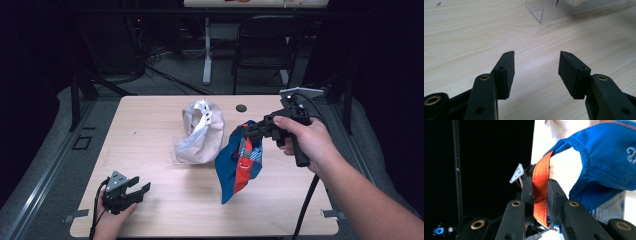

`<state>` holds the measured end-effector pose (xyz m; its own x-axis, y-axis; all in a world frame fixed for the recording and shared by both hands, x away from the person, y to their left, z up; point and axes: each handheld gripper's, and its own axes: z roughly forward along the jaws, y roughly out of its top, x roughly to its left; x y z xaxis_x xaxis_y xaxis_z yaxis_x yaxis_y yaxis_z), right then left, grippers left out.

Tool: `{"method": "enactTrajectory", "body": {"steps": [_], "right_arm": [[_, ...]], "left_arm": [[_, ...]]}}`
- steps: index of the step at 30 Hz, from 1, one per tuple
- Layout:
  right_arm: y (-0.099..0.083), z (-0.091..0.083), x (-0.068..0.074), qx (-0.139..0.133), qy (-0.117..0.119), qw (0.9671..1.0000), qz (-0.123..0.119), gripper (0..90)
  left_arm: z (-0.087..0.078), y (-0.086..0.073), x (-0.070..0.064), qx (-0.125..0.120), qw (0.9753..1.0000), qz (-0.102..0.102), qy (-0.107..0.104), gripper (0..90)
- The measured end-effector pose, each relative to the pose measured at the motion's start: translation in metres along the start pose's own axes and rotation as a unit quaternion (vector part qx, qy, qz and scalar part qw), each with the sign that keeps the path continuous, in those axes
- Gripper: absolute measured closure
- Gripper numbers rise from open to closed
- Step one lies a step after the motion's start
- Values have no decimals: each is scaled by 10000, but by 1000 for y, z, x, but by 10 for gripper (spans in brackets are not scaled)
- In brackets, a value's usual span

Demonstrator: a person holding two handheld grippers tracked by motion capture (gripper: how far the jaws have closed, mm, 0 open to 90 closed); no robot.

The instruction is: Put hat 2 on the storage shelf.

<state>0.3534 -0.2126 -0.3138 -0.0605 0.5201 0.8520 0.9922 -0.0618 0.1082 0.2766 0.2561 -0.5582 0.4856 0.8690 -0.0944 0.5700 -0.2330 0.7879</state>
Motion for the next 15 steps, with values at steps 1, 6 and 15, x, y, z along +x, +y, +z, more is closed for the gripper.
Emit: {"method": "enactTrajectory", "body": {"steps": [1,6,15], "right_arm": [[1,-3,-1,-10,32,10000,-7,782],[4,-13,-3,-190,111,9998,22,782],[19,-29,-5,-639,143,9978,74,782]], "left_arm": [[0,0,0,-8,10000,-2,6,473],[1,0,-1,-9,10000,30,4,473],[0,0,0,-8,10000,9,6,473]]}}
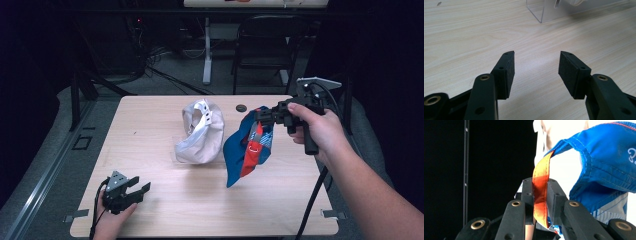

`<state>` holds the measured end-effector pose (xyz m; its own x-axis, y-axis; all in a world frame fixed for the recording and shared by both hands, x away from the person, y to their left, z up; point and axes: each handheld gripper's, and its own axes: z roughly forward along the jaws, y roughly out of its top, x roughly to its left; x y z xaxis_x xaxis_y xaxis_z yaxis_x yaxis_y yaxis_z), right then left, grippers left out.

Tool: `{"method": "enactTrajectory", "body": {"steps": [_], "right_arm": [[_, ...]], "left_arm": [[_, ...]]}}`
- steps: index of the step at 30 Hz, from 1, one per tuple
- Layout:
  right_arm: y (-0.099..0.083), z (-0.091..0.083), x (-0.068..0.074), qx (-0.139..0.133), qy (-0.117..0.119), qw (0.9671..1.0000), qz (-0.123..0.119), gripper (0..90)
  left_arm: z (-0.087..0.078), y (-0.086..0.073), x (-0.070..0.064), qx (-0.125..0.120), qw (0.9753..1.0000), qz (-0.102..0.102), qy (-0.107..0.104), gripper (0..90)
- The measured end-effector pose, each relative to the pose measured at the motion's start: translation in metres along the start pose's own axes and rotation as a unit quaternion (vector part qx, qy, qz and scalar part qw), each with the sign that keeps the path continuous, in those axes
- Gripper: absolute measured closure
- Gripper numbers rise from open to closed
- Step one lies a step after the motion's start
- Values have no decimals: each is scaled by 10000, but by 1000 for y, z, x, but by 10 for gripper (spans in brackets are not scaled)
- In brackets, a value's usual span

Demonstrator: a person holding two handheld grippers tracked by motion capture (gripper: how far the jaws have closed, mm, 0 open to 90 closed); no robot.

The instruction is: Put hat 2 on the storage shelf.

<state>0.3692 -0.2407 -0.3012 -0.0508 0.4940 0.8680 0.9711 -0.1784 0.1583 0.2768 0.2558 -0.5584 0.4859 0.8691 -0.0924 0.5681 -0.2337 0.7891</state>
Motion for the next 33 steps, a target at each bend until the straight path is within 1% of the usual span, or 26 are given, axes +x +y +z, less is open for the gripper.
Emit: {"method": "enactTrajectory", "body": {"steps": [5,10,12,14,18,21,23,25,29,33], "right_arm": [[13,-5,1,-181,-26,9998,-54,782],[25,-6,0,-320,-81,9994,-114,782],[30,-4,0,-380,-83,9992,-92,782],[35,-4,-1,-412,-93,9990,-110,782],[45,-1,0,-463,-198,9987,-124,782],[52,2,0,-464,-214,9986,-98,781],[56,2,2,-489,-235,9985,-109,782],[59,1,2,-499,-230,9984,-102,781],[66,0,4,-567,-254,9980,-115,782],[70,2,2,-574,-374,9976,-123,781]], "left_arm": [[1,0,0,12,10000,13,-4,473],[1,0,-1,12,10000,13,-5,474],[1,0,0,21,10000,25,-3,473],[1,0,0,23,10000,27,-4,473],[1,0,0,6,10000,10,-11,474],[0,0,0,2,10000,27,-12,474],[0,0,1,-5,10000,-3,-7,473],[-1,1,1,53,10000,-5,-5,473],[0,0,1,9,10000,-18,0,474],[0,0,1,20,10000,4,-3,473]]}}
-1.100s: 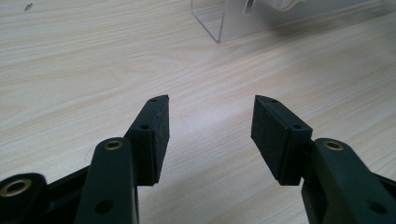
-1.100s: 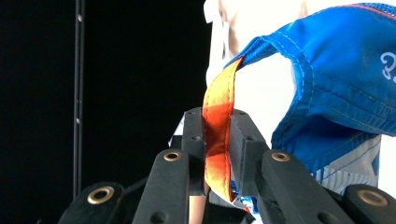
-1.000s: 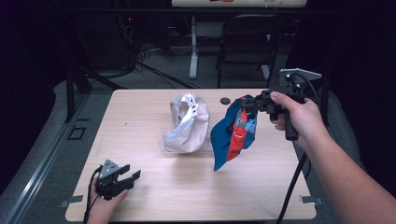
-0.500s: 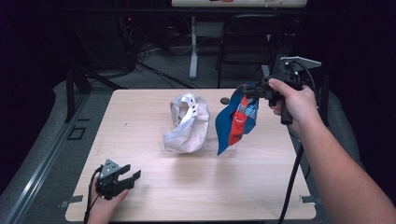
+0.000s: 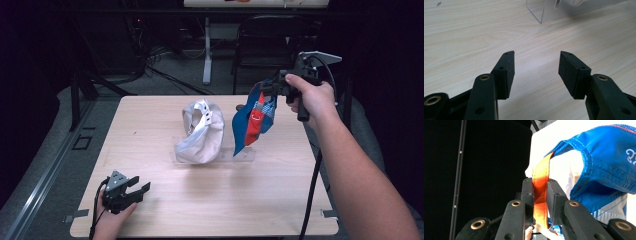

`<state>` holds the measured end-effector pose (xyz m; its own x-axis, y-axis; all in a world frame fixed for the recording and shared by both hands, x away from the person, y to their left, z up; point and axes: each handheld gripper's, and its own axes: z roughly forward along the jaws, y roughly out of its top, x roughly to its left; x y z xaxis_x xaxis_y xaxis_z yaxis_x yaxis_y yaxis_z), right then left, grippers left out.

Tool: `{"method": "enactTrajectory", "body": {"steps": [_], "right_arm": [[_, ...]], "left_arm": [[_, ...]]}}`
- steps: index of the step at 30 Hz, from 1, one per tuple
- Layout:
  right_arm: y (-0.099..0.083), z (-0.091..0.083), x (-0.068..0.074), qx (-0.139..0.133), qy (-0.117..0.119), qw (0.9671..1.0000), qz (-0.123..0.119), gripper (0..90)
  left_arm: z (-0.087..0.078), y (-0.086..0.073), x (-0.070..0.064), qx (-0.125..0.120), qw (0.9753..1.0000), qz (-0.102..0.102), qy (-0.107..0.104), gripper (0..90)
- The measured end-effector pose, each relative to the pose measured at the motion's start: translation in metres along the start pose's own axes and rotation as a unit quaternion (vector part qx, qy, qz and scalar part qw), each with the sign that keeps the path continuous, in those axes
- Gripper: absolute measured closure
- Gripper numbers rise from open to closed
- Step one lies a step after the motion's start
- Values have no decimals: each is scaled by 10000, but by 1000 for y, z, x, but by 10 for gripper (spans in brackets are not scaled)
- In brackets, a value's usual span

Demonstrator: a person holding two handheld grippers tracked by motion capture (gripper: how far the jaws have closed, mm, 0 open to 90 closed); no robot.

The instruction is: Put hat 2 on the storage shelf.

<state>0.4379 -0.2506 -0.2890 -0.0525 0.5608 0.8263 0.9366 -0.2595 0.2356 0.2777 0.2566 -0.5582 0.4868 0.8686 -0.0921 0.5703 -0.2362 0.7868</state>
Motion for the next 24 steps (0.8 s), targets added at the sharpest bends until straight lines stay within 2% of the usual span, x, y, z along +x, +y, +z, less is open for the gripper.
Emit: {"method": "enactTrajectory", "body": {"steps": [8,9,13,20,24], "right_arm": [[2,12,-7,34,-113,9999,56,781],[2,13,-8,108,-110,9999,21,781],[1,18,-9,102,-107,9999,3,781],[-1,25,-10,139,-259,9996,-52,780],[-3,30,-17,145,-271,9995,8,780]], "left_arm": [[0,0,1,9,10000,-20,-22,473],[1,0,1,-14,10000,-17,-14,473],[1,0,1,6,10000,4,-5,474],[1,0,1,-1,10000,-13,-18,473],[1,0,1,-10,10000,-7,-26,474]]}}
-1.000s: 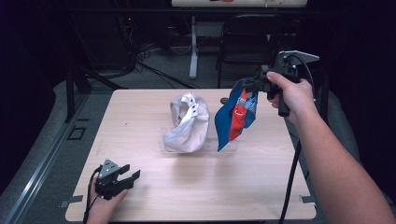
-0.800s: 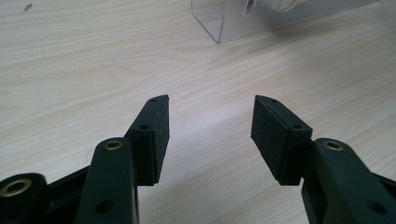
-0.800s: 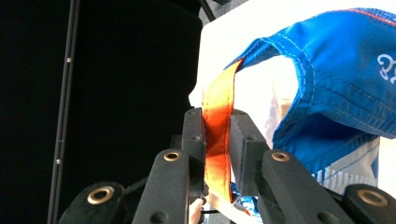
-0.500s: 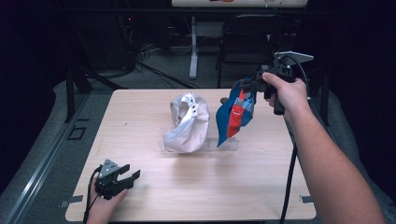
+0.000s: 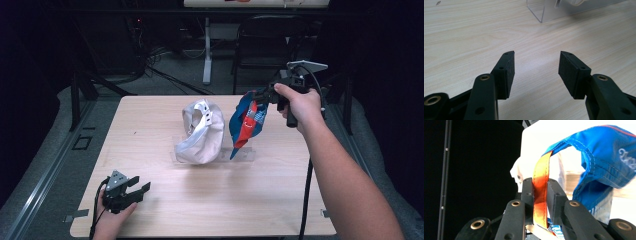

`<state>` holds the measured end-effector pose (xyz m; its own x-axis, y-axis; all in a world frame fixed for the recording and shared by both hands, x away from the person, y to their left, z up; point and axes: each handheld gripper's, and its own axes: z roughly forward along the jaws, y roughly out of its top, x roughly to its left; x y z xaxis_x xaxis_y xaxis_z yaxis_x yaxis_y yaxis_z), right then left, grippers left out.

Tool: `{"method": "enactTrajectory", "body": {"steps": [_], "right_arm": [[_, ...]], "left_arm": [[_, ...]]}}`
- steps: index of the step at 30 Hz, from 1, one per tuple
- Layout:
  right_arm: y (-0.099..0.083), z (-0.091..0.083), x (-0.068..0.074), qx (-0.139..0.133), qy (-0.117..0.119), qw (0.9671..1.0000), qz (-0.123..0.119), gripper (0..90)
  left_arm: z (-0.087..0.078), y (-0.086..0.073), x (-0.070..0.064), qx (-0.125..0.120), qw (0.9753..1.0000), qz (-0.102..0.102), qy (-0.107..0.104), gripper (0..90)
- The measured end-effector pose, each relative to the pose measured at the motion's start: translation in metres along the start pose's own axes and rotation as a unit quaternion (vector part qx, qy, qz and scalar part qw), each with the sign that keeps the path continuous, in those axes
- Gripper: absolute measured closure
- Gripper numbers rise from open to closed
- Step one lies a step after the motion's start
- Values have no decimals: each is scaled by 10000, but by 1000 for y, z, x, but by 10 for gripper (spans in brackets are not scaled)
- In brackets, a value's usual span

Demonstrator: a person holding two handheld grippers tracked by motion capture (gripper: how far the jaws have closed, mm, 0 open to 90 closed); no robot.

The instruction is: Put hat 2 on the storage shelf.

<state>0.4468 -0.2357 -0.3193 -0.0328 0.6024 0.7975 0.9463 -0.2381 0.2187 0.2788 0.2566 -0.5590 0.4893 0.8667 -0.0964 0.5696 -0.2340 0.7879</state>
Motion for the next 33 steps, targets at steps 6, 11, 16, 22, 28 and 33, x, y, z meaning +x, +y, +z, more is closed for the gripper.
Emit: {"method": "enactTrajectory", "body": {"steps": [6,11,16,22,28,33], "right_arm": [[-3,9,-9,64,-63,10000,39,780],[-6,16,-19,71,-69,9999,131,778],[-8,18,-27,68,-72,9998,189,776],[-11,17,-31,-3,-153,9997,189,770],[-11,17,-32,-56,-225,9996,159,744],[-11,17,-32,-71,-304,9995,112,728]], "left_arm": [[1,0,0,4,10000,-21,5,474],[3,2,-1,-2,10000,-6,-24,474],[5,4,-2,11,10000,57,-51,474],[7,5,-3,-6,9999,58,-86,474],[7,5,-3,-19,9999,70,-85,473],[7,5,-2,-11,9999,76,-85,473]]}}
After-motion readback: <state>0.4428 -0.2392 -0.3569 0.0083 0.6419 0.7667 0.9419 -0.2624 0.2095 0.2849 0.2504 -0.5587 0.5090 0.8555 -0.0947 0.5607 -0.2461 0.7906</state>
